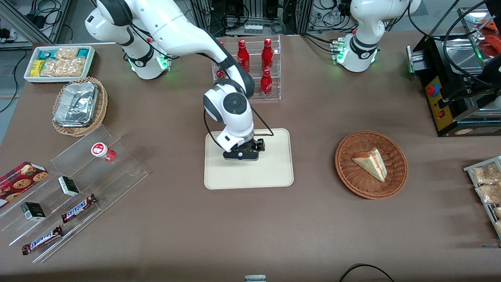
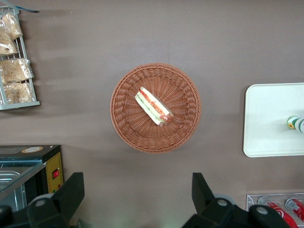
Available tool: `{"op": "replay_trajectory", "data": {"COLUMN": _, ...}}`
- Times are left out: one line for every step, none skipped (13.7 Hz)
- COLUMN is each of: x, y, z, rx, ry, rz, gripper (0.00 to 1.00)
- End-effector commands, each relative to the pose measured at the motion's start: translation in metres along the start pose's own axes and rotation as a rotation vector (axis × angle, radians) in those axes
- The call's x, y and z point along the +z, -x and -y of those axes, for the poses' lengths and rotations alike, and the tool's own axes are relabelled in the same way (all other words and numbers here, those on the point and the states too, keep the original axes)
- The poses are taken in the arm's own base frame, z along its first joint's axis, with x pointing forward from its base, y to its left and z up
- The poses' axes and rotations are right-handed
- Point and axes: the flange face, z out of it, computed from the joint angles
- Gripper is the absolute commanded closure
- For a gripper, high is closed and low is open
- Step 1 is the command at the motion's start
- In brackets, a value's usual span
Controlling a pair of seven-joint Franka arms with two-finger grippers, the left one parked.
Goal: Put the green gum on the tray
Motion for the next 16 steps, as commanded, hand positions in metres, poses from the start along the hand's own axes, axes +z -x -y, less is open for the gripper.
{"op": "replay_trajectory", "data": {"x": -0.085, "y": -0.019, "z": -0.034, "rx": 0.042, "ry": -0.013, "rz": 0.011, "gripper": 0.01}}
{"op": "replay_trajectory", "data": {"x": -0.105, "y": -0.021, "z": -0.048, "rx": 0.038, "ry": -0.017, "rz": 0.020, "gripper": 0.01}}
{"op": "replay_trajectory", "data": {"x": -0.128, "y": -0.024, "z": -0.065, "rx": 0.017, "ry": -0.013, "rz": 0.038, "gripper": 0.01}}
{"op": "replay_trajectory", "data": {"x": -0.153, "y": -0.030, "z": -0.084, "rx": 0.014, "ry": -0.007, "rz": 0.060, "gripper": 0.01}}
{"op": "replay_trajectory", "data": {"x": -0.175, "y": -0.035, "z": -0.104, "rx": 0.035, "ry": 0.001, "rz": 0.080, "gripper": 0.01}}
{"op": "replay_trajectory", "data": {"x": -0.197, "y": -0.042, "z": -0.127, "rx": 0.041, "ry": 0.007, "rz": 0.101, "gripper": 0.01}}
{"op": "replay_trajectory", "data": {"x": -0.216, "y": -0.048, "z": -0.150, "rx": 0.007, "ry": 0.015, "rz": 0.126, "gripper": 0.01}}
{"op": "replay_trajectory", "data": {"x": -0.231, "y": -0.056, "z": -0.178, "rx": -0.020, "ry": 0.022, "rz": 0.153, "gripper": 0.01}}
{"op": "replay_trajectory", "data": {"x": -0.244, "y": -0.063, "z": -0.204, "rx": -0.022, "ry": 0.028, "rz": 0.177, "gripper": 0.01}}
{"op": "replay_trajectory", "data": {"x": -0.257, "y": -0.071, "z": -0.233, "rx": -0.024, "ry": 0.029, "rz": 0.196, "gripper": 0.01}}
{"op": "replay_trajectory", "data": {"x": -0.269, "y": -0.076, "z": -0.259, "rx": -0.042, "ry": 0.027, "rz": 0.210, "gripper": 0.01}}
{"op": "replay_trajectory", "data": {"x": -0.278, "y": -0.086, "z": -0.290, "rx": -0.042, "ry": 0.023, "rz": 0.219, "gripper": 0.01}}
{"op": "replay_trajectory", "data": {"x": -0.284, "y": -0.094, "z": -0.320, "rx": -0.045, "ry": 0.018, "rz": 0.228, "gripper": 0.01}}
{"op": "replay_trajectory", "data": {"x": -0.291, "y": -0.098, "z": -0.342, "rx": -0.055, "ry": 0.008, "rz": 0.224, "gripper": 0.01}}
{"op": "replay_trajectory", "data": {"x": -0.296, "y": -0.103, "z": -0.367, "rx": -0.050, "ry": 0.004, "rz": 0.228, "gripper": 0.01}}
{"op": "replay_trajectory", "data": {"x": -0.300, "y": -0.106, "z": -0.393, "rx": -0.043, "ry": 0.002, "rz": 0.231, "gripper": 0.01}}
